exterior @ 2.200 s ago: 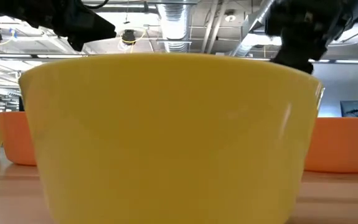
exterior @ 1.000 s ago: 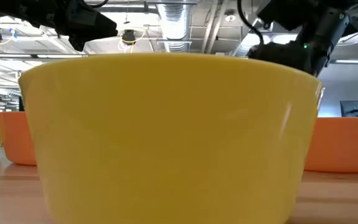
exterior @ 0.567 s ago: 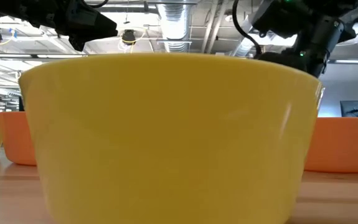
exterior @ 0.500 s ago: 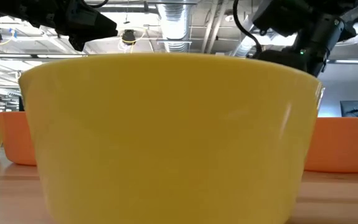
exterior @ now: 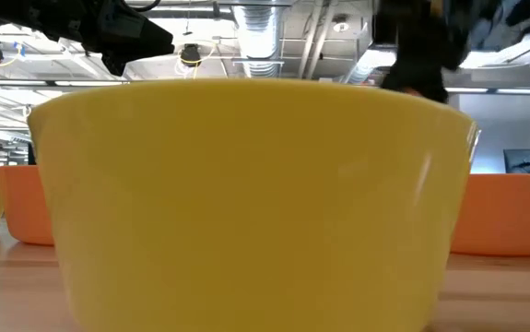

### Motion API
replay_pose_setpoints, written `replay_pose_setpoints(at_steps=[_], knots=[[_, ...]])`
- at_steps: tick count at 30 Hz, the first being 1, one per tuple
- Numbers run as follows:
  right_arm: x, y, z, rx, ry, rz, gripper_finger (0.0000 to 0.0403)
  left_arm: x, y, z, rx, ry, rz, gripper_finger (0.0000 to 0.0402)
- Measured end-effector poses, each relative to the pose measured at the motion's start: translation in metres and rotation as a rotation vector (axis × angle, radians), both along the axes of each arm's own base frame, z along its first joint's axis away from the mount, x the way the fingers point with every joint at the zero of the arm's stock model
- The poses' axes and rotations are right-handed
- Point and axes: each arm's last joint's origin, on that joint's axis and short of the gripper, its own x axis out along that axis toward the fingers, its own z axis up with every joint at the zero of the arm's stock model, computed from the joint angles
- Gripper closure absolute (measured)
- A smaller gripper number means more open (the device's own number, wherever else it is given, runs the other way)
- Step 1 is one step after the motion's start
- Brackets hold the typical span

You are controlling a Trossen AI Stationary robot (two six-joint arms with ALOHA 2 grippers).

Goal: Pick & Place Mini bowls
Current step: Put the orange bowl on the shelf

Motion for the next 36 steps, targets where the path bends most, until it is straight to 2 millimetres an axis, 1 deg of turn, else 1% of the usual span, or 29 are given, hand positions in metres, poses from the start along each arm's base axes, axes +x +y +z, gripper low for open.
replay_pose_setpoints(at_steps=[3, 8, 10, 12, 14, 18, 20, 24, 26, 31, 36], knots=[[-0.006, -0.002, 0.023, -0.072, -0.153, 0.069, 0.0399, 0.000, 0.000, 0.000, 0.000, 0.000, 0.000, 0.0291], [-0.015, -0.005, 0.059, -0.324, -0.446, 0.196, 0.0396, 0.000, 0.000, 0.000, -0.001, -0.005, 0.000, 0.0291], [-0.017, -0.008, 0.071, -0.382, -0.536, 0.192, 0.0397, 0.000, 0.000, 0.001, -0.002, -0.008, 0.000, 0.0291], [-0.018, -0.014, 0.078, -0.396, -0.559, 0.167, 0.0400, 0.000, 0.000, 0.001, -0.002, -0.008, 0.000, 0.0291], [-0.018, -0.022, 0.084, -0.409, -0.526, 0.141, 0.0400, 0.000, 0.000, 0.001, -0.003, -0.012, 0.000, 0.0291], [-0.014, -0.040, 0.095, -0.443, -0.358, 0.102, 0.0401, 0.000, 0.000, 0.001, -0.005, -0.015, 0.000, 0.0291], [-0.011, -0.049, 0.096, -0.475, -0.267, 0.094, 0.0401, 0.000, 0.000, 0.002, -0.005, -0.018, 0.000, 0.0291], [-0.002, -0.069, 0.097, -0.522, -0.142, 0.065, 0.0400, 0.000, 0.000, 0.002, -0.005, -0.019, 0.000, 0.0291], [0.002, -0.080, 0.095, -0.523, -0.083, 0.034, 0.0401, 0.000, 0.000, 0.002, -0.004, -0.019, 0.000, 0.0291], [0.010, -0.106, 0.078, -0.540, 0.092, 0.009, 0.0399, 0.000, 0.000, 0.002, -0.002, -0.018, 0.000, 0.0291], [0.018, -0.123, 0.066, -0.525, 0.211, -0.004, 0.0399, 0.000, 0.000, 0.002, -0.004, -0.018, 0.000, 0.0291]])
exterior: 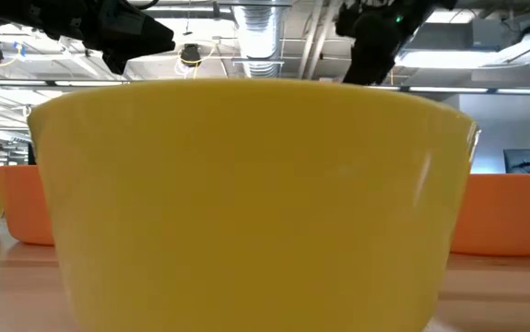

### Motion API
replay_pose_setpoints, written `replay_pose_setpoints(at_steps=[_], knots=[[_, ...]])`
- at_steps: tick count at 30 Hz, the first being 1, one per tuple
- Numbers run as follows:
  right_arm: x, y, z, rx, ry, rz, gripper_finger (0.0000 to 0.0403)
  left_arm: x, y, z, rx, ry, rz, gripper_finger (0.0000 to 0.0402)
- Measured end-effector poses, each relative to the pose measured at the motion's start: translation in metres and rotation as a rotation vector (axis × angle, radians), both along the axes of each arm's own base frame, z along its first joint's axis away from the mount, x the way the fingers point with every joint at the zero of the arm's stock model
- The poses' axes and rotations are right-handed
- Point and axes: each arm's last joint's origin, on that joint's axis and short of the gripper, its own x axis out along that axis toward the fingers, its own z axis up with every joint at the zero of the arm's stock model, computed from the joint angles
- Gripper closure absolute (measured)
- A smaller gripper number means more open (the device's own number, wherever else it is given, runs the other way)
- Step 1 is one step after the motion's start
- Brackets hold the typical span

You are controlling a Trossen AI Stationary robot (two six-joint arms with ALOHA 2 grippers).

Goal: Pick & Place Mini bowls
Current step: Put the orange bowl on the shelf

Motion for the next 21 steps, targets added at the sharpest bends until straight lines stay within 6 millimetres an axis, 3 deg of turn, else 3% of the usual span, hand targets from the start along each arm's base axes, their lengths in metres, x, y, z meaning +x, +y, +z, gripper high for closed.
replay_pose_setpoints(at_steps=[10, 21], knots=[[0.013, -0.008, -0.016, -0.001, 0.105, 0.010, 0.0393, 0.000, 0.000, 0.000, -0.001, 0.000, 0.000, 0.0291], [0.007, -0.006, -0.011, 0.003, 0.102, 0.004, 0.0392, 0.000, 0.000, 0.000, -0.001, 0.000, 0.000, 0.0291]])
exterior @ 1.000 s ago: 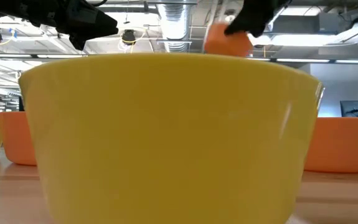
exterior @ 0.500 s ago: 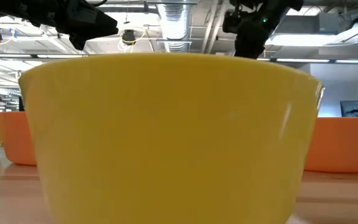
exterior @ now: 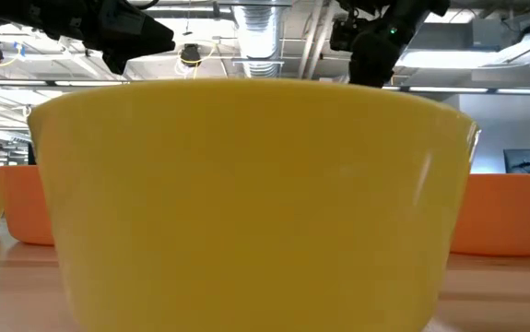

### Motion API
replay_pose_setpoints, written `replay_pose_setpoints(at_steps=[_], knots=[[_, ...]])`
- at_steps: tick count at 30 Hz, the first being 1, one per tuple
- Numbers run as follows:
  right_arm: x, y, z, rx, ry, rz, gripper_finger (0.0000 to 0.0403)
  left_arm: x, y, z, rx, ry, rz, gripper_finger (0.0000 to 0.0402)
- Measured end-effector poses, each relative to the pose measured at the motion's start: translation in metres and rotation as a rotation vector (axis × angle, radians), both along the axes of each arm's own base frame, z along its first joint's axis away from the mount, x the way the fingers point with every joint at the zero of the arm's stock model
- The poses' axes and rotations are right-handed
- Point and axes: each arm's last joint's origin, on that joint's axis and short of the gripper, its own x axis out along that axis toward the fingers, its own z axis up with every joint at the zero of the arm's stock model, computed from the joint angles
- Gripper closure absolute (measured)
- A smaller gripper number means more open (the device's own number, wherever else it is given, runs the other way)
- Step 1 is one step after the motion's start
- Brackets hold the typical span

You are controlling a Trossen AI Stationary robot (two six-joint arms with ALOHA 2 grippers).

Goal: Pick & Place Mini bowls
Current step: Put the orange bowl on the shelf, then put the yellow bowl on the shelf

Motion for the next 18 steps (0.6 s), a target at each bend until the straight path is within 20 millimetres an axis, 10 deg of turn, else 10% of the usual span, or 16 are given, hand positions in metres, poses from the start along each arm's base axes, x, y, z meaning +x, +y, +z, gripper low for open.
replay_pose_setpoints(at_steps=[18], knots=[[0.0000, 0.0004, 0.0008, 0.014, -0.014, -0.018, 0.0308, 0.0000, 0.0000, -0.0001, 0.000, 0.000, 0.000, 0.0291]])
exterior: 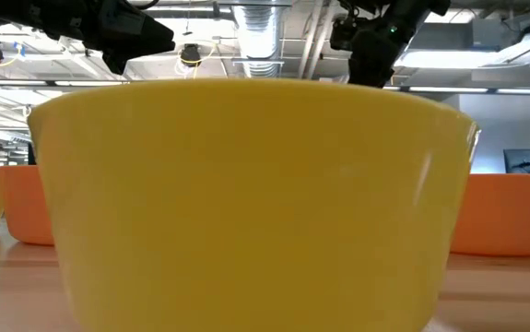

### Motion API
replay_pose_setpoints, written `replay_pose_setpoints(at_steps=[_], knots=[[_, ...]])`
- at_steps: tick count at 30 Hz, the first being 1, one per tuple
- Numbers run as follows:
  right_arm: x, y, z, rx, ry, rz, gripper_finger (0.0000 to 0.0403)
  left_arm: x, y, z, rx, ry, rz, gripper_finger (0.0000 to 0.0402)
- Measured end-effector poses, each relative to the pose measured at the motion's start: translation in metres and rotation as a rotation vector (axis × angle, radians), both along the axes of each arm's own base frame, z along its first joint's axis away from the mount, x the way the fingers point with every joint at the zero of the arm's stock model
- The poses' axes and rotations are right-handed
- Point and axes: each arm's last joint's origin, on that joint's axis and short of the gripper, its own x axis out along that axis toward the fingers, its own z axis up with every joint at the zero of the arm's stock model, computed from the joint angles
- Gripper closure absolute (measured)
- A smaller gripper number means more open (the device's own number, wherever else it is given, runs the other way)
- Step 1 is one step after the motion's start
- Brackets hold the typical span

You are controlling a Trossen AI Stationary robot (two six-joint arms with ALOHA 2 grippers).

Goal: Pick & Place Mini bowls
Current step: Put the yellow bowl on the shelf

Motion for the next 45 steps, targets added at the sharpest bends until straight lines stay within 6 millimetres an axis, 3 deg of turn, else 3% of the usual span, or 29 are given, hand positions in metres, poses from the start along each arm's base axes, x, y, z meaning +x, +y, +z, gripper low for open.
replay_pose_setpoints(at_steps=[7, 17, 21, 25, 29, 39, 42, 45], knots=[[0.004, 0.006, 0.006, -0.008, -0.029, 0.022, 0.0287, 0.000, 0.000, 0.000, 0.000, 0.000, 0.000, 0.0291], [0.008, 0.030, 0.072, -0.008, -0.144, 0.089, 0.0284, 0.000, 0.000, 0.000, -0.050, -0.008, -0.011, 0.0291], [0.001, 0.052, 0.097, 0.020, -0.143, 0.124, 0.0284, 0.001, -0.005, 0.001, -0.104, -0.017, -0.157, 0.0291], [-0.005, 0.076, 0.106, -0.021, -0.125, 0.176, 0.0284, 0.001, -0.007, 0.005, -0.173, -0.052, -0.215, 0.0291], [-0.015, 0.097, 0.094, 0.009, -0.015, 0.214, 0.0284, 0.002, -0.007, 0.006, -0.210, -0.077, -0.215, 0.0291], [-0.035, 0.111, -0.005, 0.086, 0.282, -0.110, 0.0285, 0.002, -0.017, 0.004, -0.313, -0.054, -0.290, 0.0291], [-0.044, 0.108, -0.012, 0.042, 0.320, -0.239, 0.0285, 0.005, -0.018, 0.013, -0.312, -0.075, -0.292, 0.0291], [-0.053, 0.108, -0.005, -0.028, 0.304, -0.250, 0.0285, 0.011, -0.020, 0.024, -0.273, -0.051, -0.297, 0.0291]])
